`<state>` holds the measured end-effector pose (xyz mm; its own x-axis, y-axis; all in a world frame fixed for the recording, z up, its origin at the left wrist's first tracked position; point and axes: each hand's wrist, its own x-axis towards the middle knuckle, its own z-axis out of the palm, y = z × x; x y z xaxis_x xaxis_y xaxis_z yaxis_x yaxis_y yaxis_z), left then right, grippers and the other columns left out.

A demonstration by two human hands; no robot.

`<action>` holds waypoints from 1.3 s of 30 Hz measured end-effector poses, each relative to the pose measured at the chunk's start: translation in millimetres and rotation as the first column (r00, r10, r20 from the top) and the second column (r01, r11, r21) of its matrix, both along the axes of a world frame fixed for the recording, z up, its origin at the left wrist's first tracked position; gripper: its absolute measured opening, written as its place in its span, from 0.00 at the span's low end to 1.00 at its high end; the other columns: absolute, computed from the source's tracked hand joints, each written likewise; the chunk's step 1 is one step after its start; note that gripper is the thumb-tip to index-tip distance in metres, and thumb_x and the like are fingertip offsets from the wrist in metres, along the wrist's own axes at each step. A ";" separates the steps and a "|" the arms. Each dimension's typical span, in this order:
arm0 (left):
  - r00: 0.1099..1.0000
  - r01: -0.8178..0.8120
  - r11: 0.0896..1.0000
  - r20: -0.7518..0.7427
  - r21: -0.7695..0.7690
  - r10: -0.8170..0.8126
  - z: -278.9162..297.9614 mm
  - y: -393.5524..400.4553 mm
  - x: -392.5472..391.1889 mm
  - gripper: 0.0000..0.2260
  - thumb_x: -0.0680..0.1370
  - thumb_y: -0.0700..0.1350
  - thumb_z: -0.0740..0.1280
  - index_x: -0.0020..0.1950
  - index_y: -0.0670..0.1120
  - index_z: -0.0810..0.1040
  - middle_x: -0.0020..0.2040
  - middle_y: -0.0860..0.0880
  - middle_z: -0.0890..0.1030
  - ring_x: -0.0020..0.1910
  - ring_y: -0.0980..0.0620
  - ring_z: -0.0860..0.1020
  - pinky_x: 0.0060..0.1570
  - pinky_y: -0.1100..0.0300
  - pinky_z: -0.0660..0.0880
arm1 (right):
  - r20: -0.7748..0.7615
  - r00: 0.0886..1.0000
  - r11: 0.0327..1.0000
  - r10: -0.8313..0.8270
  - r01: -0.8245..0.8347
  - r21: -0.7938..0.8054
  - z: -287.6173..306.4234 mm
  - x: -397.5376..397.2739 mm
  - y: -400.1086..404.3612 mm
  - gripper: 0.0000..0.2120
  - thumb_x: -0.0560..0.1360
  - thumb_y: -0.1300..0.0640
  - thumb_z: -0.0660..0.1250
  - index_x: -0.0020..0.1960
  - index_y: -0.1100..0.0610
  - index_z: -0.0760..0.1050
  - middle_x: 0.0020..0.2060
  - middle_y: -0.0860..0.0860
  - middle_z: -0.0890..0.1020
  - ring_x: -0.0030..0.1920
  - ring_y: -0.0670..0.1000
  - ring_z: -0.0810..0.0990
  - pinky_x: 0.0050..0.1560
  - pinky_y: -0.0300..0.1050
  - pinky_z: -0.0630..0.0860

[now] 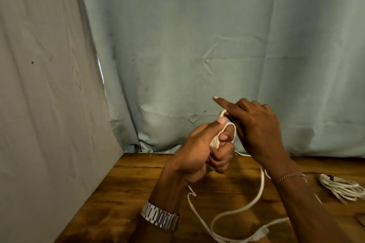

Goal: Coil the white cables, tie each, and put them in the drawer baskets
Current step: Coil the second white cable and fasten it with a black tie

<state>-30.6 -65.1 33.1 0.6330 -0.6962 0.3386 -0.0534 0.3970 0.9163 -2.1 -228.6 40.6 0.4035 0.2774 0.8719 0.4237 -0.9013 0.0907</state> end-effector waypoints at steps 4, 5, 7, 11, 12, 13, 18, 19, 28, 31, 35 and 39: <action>0.997 -0.079 0.987 -0.009 -0.140 0.079 4.5 -1.5 0.1 0.16 0.81 0.55 0.54 0.37 0.48 0.65 0.22 0.55 0.57 0.21 0.55 0.51 0.23 0.66 0.53 | -0.234 0.962 0.979 -0.144 0.105 -0.173 -7.5 -2.7 13.0 0.29 0.77 0.60 0.63 0.78 0.50 0.65 0.47 0.52 0.82 0.43 0.59 0.82 0.39 0.50 0.74; 0.995 -0.097 0.978 -0.005 -0.187 0.098 5.6 0.5 2.3 0.15 0.82 0.54 0.54 0.38 0.49 0.65 0.23 0.54 0.56 0.21 0.55 0.51 0.23 0.67 0.54 | -0.361 0.914 0.969 -0.184 0.108 -0.221 -7.3 -5.9 18.8 0.28 0.79 0.61 0.63 0.77 0.51 0.63 0.55 0.53 0.82 0.51 0.59 0.83 0.46 0.51 0.76; 0.982 -0.177 0.953 0.014 -0.247 0.186 6.6 5.1 8.3 0.15 0.82 0.53 0.52 0.38 0.48 0.65 0.24 0.54 0.56 0.20 0.56 0.52 0.22 0.65 0.55 | -0.572 0.785 0.950 -0.238 0.065 -0.305 -9.8 -14.3 31.0 0.24 0.81 0.61 0.60 0.76 0.52 0.62 0.64 0.55 0.79 0.61 0.59 0.80 0.56 0.51 0.75; 0.910 -0.398 0.869 -0.002 -0.295 0.416 5.1 11.5 15.8 0.16 0.85 0.52 0.53 0.40 0.46 0.65 0.24 0.53 0.59 0.19 0.55 0.66 0.26 0.62 0.71 | -0.734 0.633 0.928 -0.245 -0.067 -0.368 -14.8 -27.7 49.2 0.23 0.82 0.62 0.60 0.75 0.54 0.63 0.65 0.58 0.77 0.62 0.60 0.78 0.59 0.53 0.76; 0.889 -0.439 0.848 -0.008 -0.296 0.457 5.2 13.0 16.6 0.16 0.85 0.51 0.53 0.41 0.45 0.66 0.24 0.52 0.60 0.23 0.51 0.75 0.31 0.57 0.78 | -0.745 0.618 0.922 -0.250 -0.083 -0.379 -15.2 -33.7 51.3 0.26 0.82 0.62 0.60 0.78 0.53 0.59 0.65 0.58 0.76 0.62 0.60 0.78 0.58 0.53 0.77; 0.878 -0.461 0.837 -0.011 -0.294 0.479 5.4 14.8 17.4 0.15 0.84 0.51 0.53 0.43 0.43 0.68 0.24 0.51 0.60 0.31 0.44 0.82 0.39 0.51 0.82 | -0.748 0.611 0.911 -0.258 -0.102 -0.399 -15.0 -40.8 52.4 0.28 0.83 0.61 0.59 0.80 0.51 0.54 0.64 0.58 0.76 0.61 0.59 0.78 0.57 0.52 0.76; 0.817 -0.568 0.793 -0.038 -0.220 0.575 4.1 28.0 23.9 0.18 0.85 0.49 0.53 0.61 0.36 0.72 0.26 0.48 0.64 0.54 0.31 0.82 0.55 0.39 0.80 | -0.720 0.680 0.931 -0.139 -0.158 -0.328 -1.9 -63.0 48.0 0.15 0.84 0.56 0.59 0.70 0.50 0.71 0.57 0.53 0.79 0.54 0.53 0.80 0.52 0.48 0.78; 0.802 -0.591 0.781 -0.040 -0.201 0.597 3.1 27.7 23.7 0.17 0.86 0.49 0.52 0.64 0.38 0.71 0.27 0.47 0.63 0.52 0.32 0.83 0.53 0.42 0.81 | -0.701 0.703 0.935 -0.117 -0.160 -0.317 1.9 -64.7 46.1 0.13 0.84 0.56 0.60 0.68 0.49 0.73 0.54 0.51 0.79 0.52 0.52 0.80 0.51 0.48 0.78; 0.714 -0.684 0.722 0.303 0.109 0.631 -6.6 26.0 26.0 0.18 0.85 0.54 0.58 0.56 0.40 0.77 0.45 0.43 0.85 0.42 0.35 0.82 0.49 0.41 0.80 | -0.405 0.906 0.934 0.122 -0.243 -0.261 22.7 -71.5 19.1 0.16 0.77 0.55 0.72 0.60 0.39 0.76 0.49 0.42 0.75 0.45 0.45 0.77 0.42 0.38 0.72; 0.754 -0.624 0.750 0.419 0.219 0.506 -4.6 25.9 19.3 0.21 0.85 0.54 0.55 0.64 0.36 0.70 0.41 0.33 0.82 0.31 0.41 0.81 0.39 0.51 0.80 | -0.267 0.945 0.927 0.188 -0.261 -0.269 24.1 -61.7 7.7 0.11 0.74 0.55 0.70 0.56 0.46 0.80 0.46 0.46 0.81 0.41 0.49 0.80 0.41 0.46 0.76; 0.779 -0.582 0.773 0.445 0.254 0.441 -3.6 19.3 12.0 0.23 0.86 0.55 0.51 0.56 0.34 0.71 0.27 0.43 0.75 0.21 0.53 0.65 0.24 0.60 0.63 | -0.038 0.961 0.935 0.274 -0.275 -0.225 28.9 -48.4 -4.3 0.06 0.74 0.52 0.73 0.50 0.51 0.84 0.45 0.48 0.86 0.43 0.51 0.83 0.45 0.47 0.71; 0.872 -0.453 0.846 0.340 0.282 0.353 -5.9 19.0 11.4 0.25 0.86 0.55 0.51 0.62 0.37 0.76 0.24 0.46 0.64 0.21 0.53 0.59 0.22 0.62 0.58 | 0.139 0.967 0.965 0.212 -0.185 -0.185 26.1 -38.3 -12.2 0.09 0.75 0.46 0.71 0.49 0.50 0.86 0.45 0.47 0.87 0.45 0.54 0.83 0.49 0.50 0.67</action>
